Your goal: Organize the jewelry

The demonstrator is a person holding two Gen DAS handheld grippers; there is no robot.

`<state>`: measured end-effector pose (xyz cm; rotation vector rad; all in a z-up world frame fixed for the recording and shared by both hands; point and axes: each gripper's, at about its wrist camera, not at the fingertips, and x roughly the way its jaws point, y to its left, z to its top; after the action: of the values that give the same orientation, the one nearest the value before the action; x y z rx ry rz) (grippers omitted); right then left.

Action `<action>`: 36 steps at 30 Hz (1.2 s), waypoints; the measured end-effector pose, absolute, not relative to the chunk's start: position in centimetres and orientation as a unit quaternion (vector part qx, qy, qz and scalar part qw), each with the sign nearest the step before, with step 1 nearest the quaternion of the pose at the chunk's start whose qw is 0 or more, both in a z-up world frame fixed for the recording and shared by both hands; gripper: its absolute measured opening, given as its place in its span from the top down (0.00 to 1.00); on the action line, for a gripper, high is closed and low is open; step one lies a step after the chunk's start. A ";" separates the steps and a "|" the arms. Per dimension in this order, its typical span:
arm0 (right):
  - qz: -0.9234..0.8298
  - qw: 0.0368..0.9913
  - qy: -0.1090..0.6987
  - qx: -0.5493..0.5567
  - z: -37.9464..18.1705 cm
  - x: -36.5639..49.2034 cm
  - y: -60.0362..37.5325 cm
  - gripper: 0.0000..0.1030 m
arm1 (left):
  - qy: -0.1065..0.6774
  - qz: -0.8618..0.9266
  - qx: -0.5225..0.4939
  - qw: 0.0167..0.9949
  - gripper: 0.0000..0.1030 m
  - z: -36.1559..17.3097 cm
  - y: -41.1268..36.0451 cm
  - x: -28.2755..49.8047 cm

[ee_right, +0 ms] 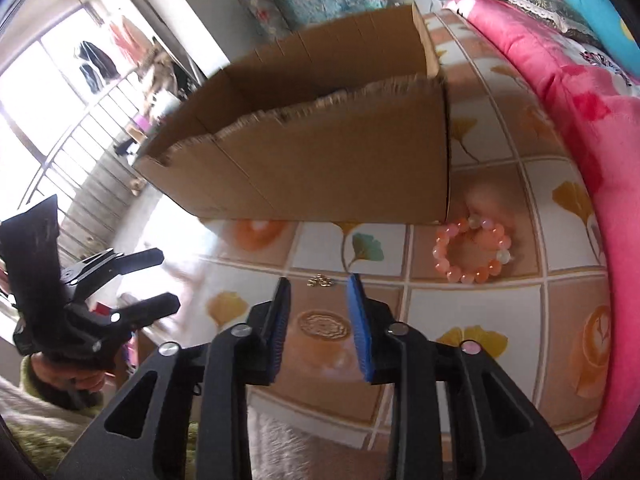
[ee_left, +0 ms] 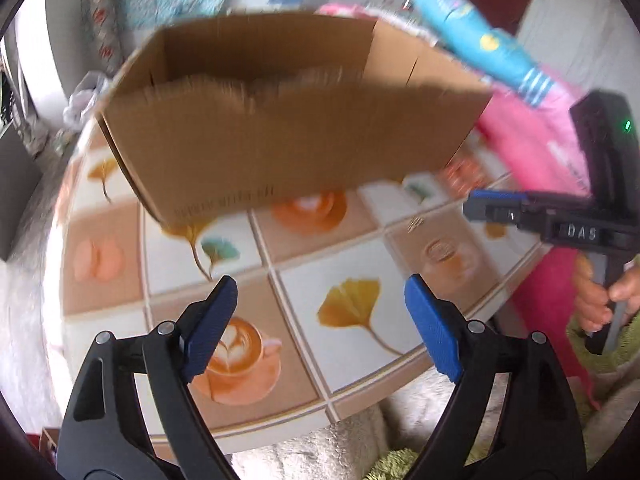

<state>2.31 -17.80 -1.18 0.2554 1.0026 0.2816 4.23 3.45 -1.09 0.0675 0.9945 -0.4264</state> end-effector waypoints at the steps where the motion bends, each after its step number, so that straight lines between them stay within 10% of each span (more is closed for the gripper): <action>1: 0.124 0.862 0.479 0.107 -1.4 2.7 -17.5 0.79 | 0.483 -0.191 0.036 0.854 0.20 -2.0 3.2 4.4; 32: 0.162 0.849 0.490 0.114 -3.0 2.0 -12.5 0.92 | 0.458 -0.188 0.039 0.868 0.20 -3.7 3.8 2.5; 36: 0.144 0.843 0.502 0.131 -4.6 1.9 -14.0 0.92 | 0.436 -0.226 0.023 0.871 0.34 -3.3 3.2 2.3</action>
<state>1.94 -14.02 -4.56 0.2761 1.0597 0.3050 2.31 3.21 -3.28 0.0483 0.9122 -0.4722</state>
